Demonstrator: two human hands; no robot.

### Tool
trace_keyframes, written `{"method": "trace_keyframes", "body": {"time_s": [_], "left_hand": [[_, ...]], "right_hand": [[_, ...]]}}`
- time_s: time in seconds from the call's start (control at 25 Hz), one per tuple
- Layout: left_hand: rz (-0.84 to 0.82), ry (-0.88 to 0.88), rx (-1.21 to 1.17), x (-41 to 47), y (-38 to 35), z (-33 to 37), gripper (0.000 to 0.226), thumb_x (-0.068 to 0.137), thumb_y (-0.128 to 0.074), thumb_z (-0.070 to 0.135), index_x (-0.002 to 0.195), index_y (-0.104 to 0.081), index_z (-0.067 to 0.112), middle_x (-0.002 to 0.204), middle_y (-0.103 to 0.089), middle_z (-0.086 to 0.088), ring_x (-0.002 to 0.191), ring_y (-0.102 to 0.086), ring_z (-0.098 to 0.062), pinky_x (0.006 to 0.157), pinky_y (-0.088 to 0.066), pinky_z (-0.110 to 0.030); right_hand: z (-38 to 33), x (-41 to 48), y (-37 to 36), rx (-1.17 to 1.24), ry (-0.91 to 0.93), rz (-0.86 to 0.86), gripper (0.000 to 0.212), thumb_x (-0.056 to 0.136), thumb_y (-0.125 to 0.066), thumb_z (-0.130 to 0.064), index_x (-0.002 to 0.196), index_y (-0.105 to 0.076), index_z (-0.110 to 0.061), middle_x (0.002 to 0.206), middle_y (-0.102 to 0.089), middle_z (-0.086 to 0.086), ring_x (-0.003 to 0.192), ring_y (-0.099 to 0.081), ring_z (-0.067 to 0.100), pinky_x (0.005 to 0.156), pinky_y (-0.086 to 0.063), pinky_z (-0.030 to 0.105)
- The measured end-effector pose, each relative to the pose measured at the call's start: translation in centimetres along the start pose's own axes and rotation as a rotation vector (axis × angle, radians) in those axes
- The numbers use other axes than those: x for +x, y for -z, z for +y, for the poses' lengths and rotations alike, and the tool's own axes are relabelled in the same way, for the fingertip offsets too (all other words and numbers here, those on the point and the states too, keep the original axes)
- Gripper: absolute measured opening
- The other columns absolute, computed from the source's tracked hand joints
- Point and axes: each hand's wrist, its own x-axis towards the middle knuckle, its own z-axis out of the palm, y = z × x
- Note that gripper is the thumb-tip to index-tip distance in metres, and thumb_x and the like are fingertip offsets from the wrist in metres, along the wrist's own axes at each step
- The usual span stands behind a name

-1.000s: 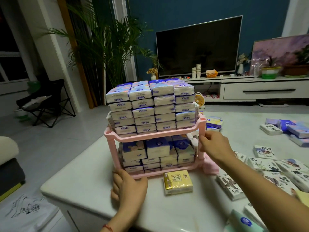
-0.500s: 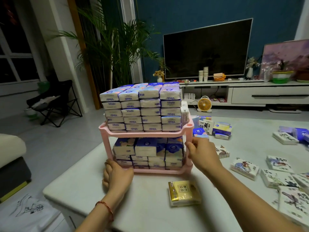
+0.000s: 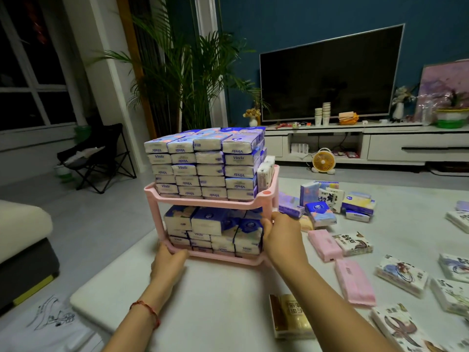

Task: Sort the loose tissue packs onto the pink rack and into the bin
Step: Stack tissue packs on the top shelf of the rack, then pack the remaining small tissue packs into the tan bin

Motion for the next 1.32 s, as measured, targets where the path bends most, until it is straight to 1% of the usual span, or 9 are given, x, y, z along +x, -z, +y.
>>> {"method": "trace_keyframes", "body": {"time_s": [0.16, 0.32, 0.48, 0.6, 0.76, 0.84, 1.0, 1.2, 1.32], "left_hand": [[-0.036, 0.014, 0.03, 0.8, -0.1, -0.5, 0.075, 0.059, -0.054, 0.035, 0.131, -0.043, 0.021, 0.112, -0.061, -0.002, 0.102, -0.056, -0.026, 0.097, -0.046, -0.045], [0.033, -0.033, 0.048, -2.3, -0.2, 1.5, 0.054, 0.085, -0.055, 0.017, 0.136, -0.039, 0.013, 0.124, -0.054, -0.01, 0.113, -0.051, -0.031, 0.098, -0.042, -0.038], [0.113, -0.233, 0.125, -4.8, -0.9, 1.4, 0.05, 0.089, -0.052, 0.007, 0.137, -0.039, 0.009, 0.142, -0.04, -0.01, 0.132, -0.036, -0.027, 0.107, -0.032, -0.035], [0.13, -0.408, 0.057, -9.1, -1.5, 2.4, 0.043, 0.089, -0.05, 0.002, 0.131, -0.046, 0.012, 0.136, -0.043, -0.003, 0.129, -0.037, -0.018, 0.105, -0.028, -0.024], [0.007, -0.641, 0.076, -15.6, -3.6, 3.2, 0.038, 0.09, -0.049, 0.007, 0.121, -0.047, 0.028, 0.124, -0.043, 0.014, 0.113, -0.037, 0.008, 0.094, -0.024, -0.002], [-0.182, -0.76, 0.094, -19.2, -5.3, 3.5, 0.03, 0.086, -0.043, 0.03, 0.115, -0.04, 0.04, 0.119, -0.037, 0.026, 0.112, -0.026, 0.022, 0.095, -0.024, 0.0], [-0.477, -0.95, 0.264, -25.8, -8.7, 5.5, 0.077, 0.062, -0.01, 0.06, 0.13, -0.035, 0.034, 0.13, -0.024, 0.024, 0.129, -0.018, 0.006, 0.111, -0.014, -0.014], [-0.64, -1.21, 0.459, -30.9, -11.3, 8.8, 0.061, 0.087, -0.03, 0.058, 0.143, -0.018, 0.034, 0.153, -0.006, 0.014, 0.141, -0.003, -0.006, 0.115, -0.009, -0.023], [-0.608, -1.328, 0.53, -33.8, -14.8, 8.1, 0.066, 0.083, -0.02, 0.065, 0.143, -0.02, 0.036, 0.154, -0.009, 0.011, 0.143, -0.012, -0.009, 0.114, -0.012, -0.027]], "right_hand": [[-0.2, 0.9, -1.6, 0.023, -0.008, -0.017, 0.03, 0.098, -0.043, -0.022, 0.117, -0.06, -0.004, 0.112, -0.063, 0.018, 0.1, -0.058, 0.033, 0.08, -0.045, 0.034], [-0.9, 0.7, -2.5, 0.049, -0.04, -0.017, 0.03, 0.098, -0.043, -0.021, 0.116, -0.06, -0.003, 0.112, -0.062, 0.018, 0.1, -0.059, 0.034, 0.084, -0.049, 0.037], [-1.1, 1.6, 0.4, -0.085, 0.071, -0.255, 0.028, 0.099, -0.039, -0.014, 0.111, -0.061, -0.002, 0.116, -0.061, 0.019, 0.107, -0.056, 0.033, 0.081, -0.041, 0.03], [-1.3, 1.5, 3.1, -0.182, 0.133, -0.388, 0.034, 0.098, -0.038, -0.013, 0.13, -0.049, -0.01, 0.132, -0.053, 0.015, 0.115, -0.052, 0.03, 0.09, -0.043, 0.034], [-1.3, -0.4, 8.5, -0.076, 0.049, -0.525, 0.045, 0.096, -0.044, -0.016, 0.141, -0.036, -0.013, 0.123, -0.055, 0.012, 0.085, -0.055, 0.018, 0.077, -0.051, 0.033], [-0.6, -2.0, 12.8, 0.015, -0.065, -0.566, 0.039, 0.096, -0.047, -0.017, 0.134, -0.043, -0.012, 0.106, -0.058, 0.011, 0.071, -0.057, 0.016, 0.067, -0.051, 0.027], [2.5, -7.4, 20.7, 0.013, -0.163, -0.334, 0.029, 0.094, -0.049, -0.012, 0.122, -0.054, -0.01, 0.102, -0.065, 0.012, 0.073, -0.061, 0.017, 0.073, -0.053, 0.031], [5.1, -13.6, 32.6, -0.027, -0.159, 0.051, 0.022, 0.09, -0.049, 0.002, 0.108, -0.062, -0.004, 0.079, -0.065, 0.0, 0.068, -0.058, 0.012, 0.059, -0.049, 0.015], [7.7, -16.1, 40.2, -0.247, -0.158, 0.368, 0.019, 0.089, -0.054, 0.0, 0.101, -0.063, -0.011, 0.096, -0.069, 0.007, 0.078, -0.059, 0.013, 0.069, -0.048, 0.021]]}}
